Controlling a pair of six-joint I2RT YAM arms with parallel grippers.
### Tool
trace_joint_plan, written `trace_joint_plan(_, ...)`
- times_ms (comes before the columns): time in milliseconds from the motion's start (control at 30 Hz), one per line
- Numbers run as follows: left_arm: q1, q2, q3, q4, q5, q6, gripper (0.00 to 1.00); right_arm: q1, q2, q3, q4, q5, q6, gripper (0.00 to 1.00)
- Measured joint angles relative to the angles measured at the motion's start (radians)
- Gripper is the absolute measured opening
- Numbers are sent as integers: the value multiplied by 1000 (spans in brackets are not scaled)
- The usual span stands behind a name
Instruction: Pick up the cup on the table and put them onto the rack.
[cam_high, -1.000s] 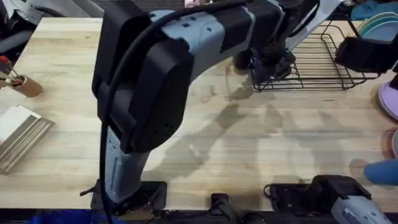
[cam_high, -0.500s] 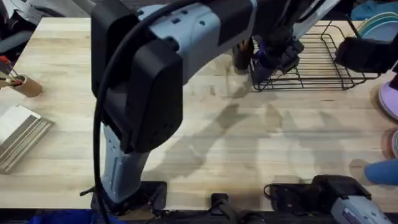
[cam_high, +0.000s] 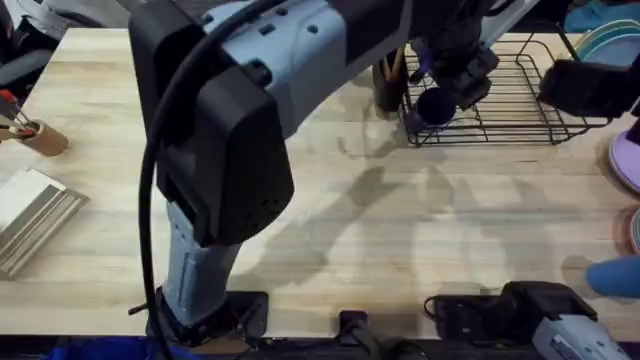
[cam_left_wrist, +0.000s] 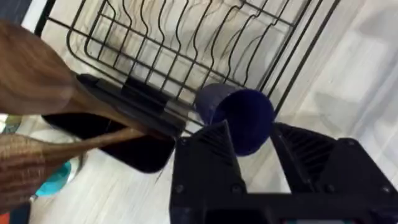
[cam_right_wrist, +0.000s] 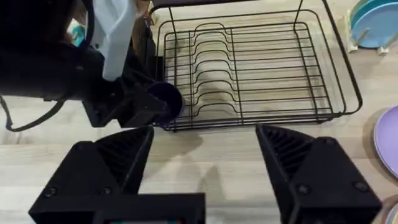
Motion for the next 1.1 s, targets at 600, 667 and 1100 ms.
trace_joint_plan(600, 176, -213, 4, -78, -112, 24, 876, 0, 0, 0, 0, 0, 0, 997)
trace_joint_plan(667, 200, -233, 8, -90, -119, 28, 968, 0, 0, 0, 0, 0, 0, 997)
trace_joint_plan(1100, 316, -289, -29, -113, -122, 102, 995, 0, 0, 0, 0, 0, 0, 997)
